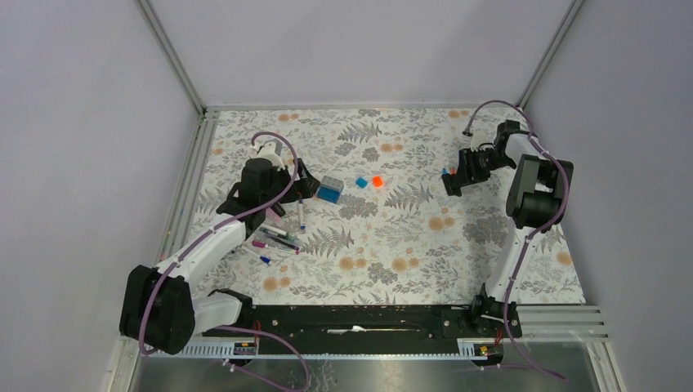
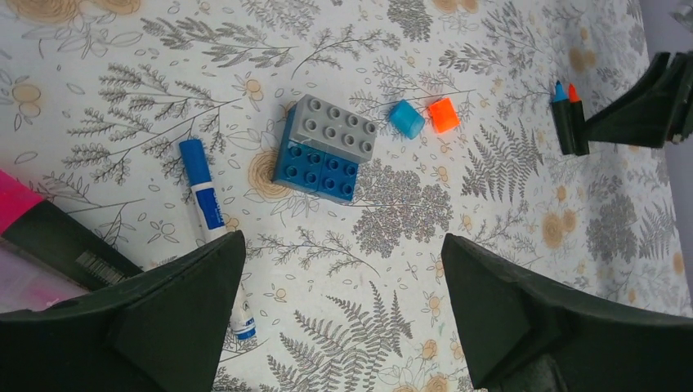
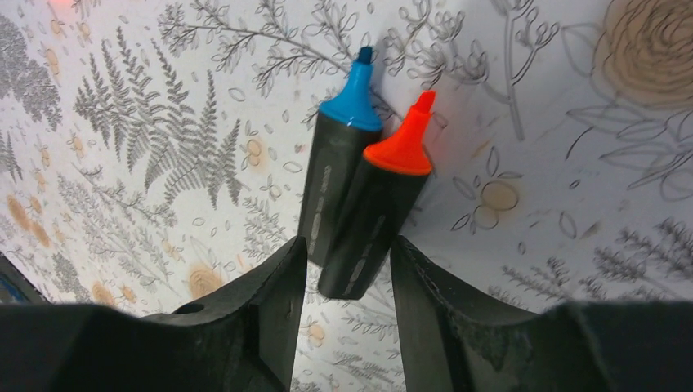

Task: Open the pen caps
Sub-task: Place the pen at the center of the board.

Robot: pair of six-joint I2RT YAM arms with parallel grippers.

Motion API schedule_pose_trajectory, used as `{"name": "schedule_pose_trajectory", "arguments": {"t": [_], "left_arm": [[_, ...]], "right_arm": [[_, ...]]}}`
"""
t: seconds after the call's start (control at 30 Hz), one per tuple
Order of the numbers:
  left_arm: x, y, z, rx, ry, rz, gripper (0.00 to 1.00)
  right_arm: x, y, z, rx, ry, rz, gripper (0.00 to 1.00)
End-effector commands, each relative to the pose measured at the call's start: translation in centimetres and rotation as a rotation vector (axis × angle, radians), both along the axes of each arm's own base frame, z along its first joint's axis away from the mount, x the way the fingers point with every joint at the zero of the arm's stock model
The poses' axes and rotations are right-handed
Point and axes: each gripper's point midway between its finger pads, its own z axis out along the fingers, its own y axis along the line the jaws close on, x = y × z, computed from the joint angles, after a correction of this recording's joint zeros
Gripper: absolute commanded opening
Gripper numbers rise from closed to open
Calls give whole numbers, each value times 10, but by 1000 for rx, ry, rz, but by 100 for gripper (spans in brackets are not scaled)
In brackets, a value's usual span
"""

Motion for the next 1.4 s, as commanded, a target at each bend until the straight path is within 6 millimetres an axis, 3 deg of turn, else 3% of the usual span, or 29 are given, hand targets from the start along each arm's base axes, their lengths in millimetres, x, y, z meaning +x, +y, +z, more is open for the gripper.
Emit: {"name": "schedule_pose_trajectory", "arguments": {"t": [0.0, 0.27, 0.53, 0.73, 0.93, 1.03, 1.37], "left_arm": [[12, 0, 5, -84, 24, 36, 99], [10, -7, -16, -85, 122, -19, 99], [13, 9, -51, 49, 256, 52, 94], [23, 24, -74, 231, 333, 141, 73], [32, 30, -89, 353, 407, 216, 70], [36, 36, -95, 389, 415, 238, 62], [35, 30, -117, 425, 474, 181, 49]], "right_arm": [[4, 4, 44, -5, -114, -19, 49], [-25, 23, 68, 68, -165, -31, 51], [-63, 58, 112, 240, -308, 11, 52], [-85, 69, 116, 275, -405, 29, 56], [-84, 71, 119, 296, -406, 33, 56], [-84, 71, 117, 300, -388, 38, 56], [-84, 71, 115, 306, -369, 46, 56]]}}
